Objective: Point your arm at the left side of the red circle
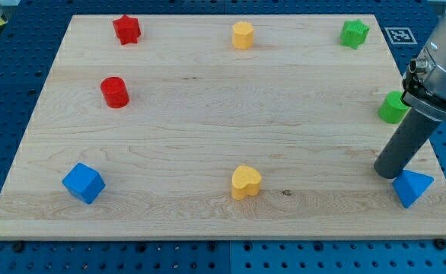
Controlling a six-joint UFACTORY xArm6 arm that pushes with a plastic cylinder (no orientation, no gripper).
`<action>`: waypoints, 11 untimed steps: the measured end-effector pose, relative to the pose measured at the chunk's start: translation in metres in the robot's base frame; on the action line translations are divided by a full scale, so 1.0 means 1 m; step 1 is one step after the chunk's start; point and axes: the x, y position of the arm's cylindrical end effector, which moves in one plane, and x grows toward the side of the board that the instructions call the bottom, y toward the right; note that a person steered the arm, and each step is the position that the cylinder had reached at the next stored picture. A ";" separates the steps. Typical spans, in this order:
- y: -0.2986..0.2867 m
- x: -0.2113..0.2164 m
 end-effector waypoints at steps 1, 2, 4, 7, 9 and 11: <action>0.001 0.000; -0.025 -0.004; -0.153 -0.031; -0.385 -0.058; -0.463 -0.126; -0.411 -0.099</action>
